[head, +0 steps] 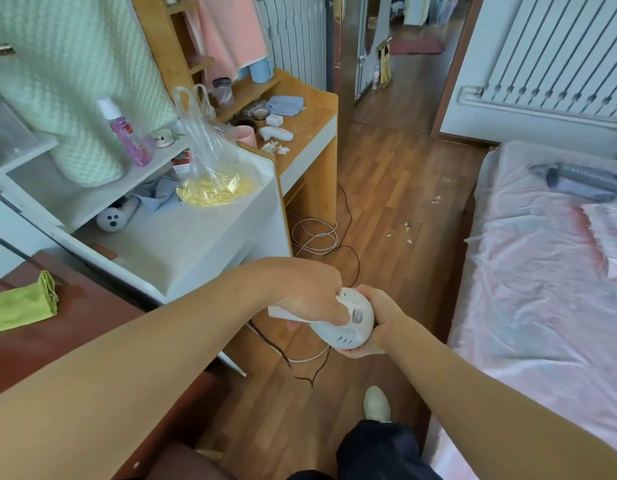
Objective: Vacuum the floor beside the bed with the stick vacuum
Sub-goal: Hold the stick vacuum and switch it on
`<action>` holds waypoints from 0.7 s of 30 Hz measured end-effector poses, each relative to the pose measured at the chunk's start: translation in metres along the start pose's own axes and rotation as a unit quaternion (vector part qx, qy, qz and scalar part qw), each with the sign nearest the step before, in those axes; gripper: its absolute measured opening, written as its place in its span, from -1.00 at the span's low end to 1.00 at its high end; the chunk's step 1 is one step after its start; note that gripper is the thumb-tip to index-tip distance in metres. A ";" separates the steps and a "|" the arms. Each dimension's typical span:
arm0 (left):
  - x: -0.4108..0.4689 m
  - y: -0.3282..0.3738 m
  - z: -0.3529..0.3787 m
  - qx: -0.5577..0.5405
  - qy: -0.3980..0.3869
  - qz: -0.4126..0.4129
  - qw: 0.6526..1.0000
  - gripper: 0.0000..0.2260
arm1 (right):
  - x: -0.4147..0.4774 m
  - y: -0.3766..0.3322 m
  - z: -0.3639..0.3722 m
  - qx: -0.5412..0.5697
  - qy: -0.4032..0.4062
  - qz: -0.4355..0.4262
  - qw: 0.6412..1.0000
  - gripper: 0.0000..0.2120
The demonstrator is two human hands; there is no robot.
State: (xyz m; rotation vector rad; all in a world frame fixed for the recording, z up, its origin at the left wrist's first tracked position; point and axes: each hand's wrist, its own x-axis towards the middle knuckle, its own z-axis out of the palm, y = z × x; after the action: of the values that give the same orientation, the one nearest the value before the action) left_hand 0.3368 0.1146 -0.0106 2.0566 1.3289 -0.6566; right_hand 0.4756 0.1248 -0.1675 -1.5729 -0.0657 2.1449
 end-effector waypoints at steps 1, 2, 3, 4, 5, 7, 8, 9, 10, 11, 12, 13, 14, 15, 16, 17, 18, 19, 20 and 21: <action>-0.001 0.001 -0.001 0.007 -0.006 0.003 1.000 -0.64 | -0.001 0.000 0.000 0.006 -0.002 -0.006 1.000 -0.76; -0.002 0.001 -0.002 0.011 -0.010 0.006 1.000 -0.64 | -0.002 0.000 0.000 0.013 -0.006 -0.011 1.000 -0.78; -0.002 0.000 -0.002 0.016 -0.011 0.010 1.000 -0.65 | -0.002 0.000 0.000 0.020 -0.008 -0.015 1.000 -0.80; -0.002 0.000 -0.003 0.021 -0.010 0.012 1.000 -0.65 | -0.003 0.001 0.000 0.026 -0.010 -0.017 0.999 -0.81; -0.001 0.000 -0.002 0.026 -0.008 0.013 1.000 -0.66 | -0.002 0.001 -0.001 0.032 -0.008 -0.019 0.999 -0.82; 0.002 0.000 0.002 0.027 -0.003 0.014 1.000 -0.66 | -0.001 0.003 -0.002 0.038 -0.002 -0.021 0.999 -0.83; 0.005 0.000 0.005 0.027 -0.002 0.013 1.000 -0.67 | -0.001 0.004 -0.003 0.040 0.002 -0.023 0.999 -0.84; 0.008 0.000 0.008 0.024 -0.003 0.009 1.000 -0.67 | 0.000 0.006 -0.005 0.045 0.010 -0.023 0.999 -0.84; 0.012 0.000 0.012 0.019 -0.005 0.003 1.000 -0.67 | 0.003 0.008 -0.008 0.052 0.017 -0.020 0.998 -0.83; 0.015 -0.001 0.015 0.012 -0.008 -0.004 1.000 -0.67 | 0.006 0.011 -0.009 0.057 0.020 -0.017 0.998 -0.82; 0.020 -0.001 0.019 0.006 -0.015 -0.010 1.000 -0.67 | 0.010 0.015 -0.012 0.061 0.024 -0.012 0.998 -0.82; 0.024 -0.002 0.023 0.002 -0.023 -0.014 1.000 -0.67 | 0.015 0.020 -0.014 0.067 0.026 -0.006 0.997 -0.82; 0.029 -0.002 0.028 0.000 -0.031 -0.019 0.999 -0.68 | 0.020 0.024 -0.016 0.073 0.030 -0.001 0.997 -0.82; 0.034 -0.002 0.034 0.000 -0.036 -0.026 0.999 -0.69 | 0.025 0.029 -0.018 0.081 0.036 0.005 0.996 -0.82; 0.039 -0.001 0.039 0.000 -0.036 -0.035 0.999 -0.68 | 0.029 0.033 -0.020 0.087 0.040 0.010 0.995 -0.82; 0.043 0.001 0.043 0.004 -0.037 -0.047 0.998 -0.66 | 0.032 0.036 -0.021 0.093 0.041 0.014 0.995 -0.82; 0.048 0.003 0.048 0.013 -0.043 -0.060 0.997 -0.61 | 0.035 0.039 -0.021 0.095 0.044 0.016 0.994 -0.82; 0.052 0.006 0.051 0.017 -0.057 -0.076 0.995 -0.59 | 0.037 0.041 -0.022 0.098 0.045 0.018 0.994 -0.81; 0.056 0.008 0.055 0.017 -0.072 -0.090 0.993 -0.59 | 0.038 0.043 -0.023 0.098 0.047 0.017 0.994 -0.80; 0.060 0.010 0.058 0.013 -0.087 -0.102 0.991 -0.61 | 0.040 0.044 -0.024 0.096 0.048 0.018 0.994 -0.80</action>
State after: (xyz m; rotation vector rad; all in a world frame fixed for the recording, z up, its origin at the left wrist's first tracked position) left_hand 0.3632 0.1074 -0.0899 1.8491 1.4455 -0.9263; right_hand 0.4732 0.0961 -0.2246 -1.5716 0.1972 2.0320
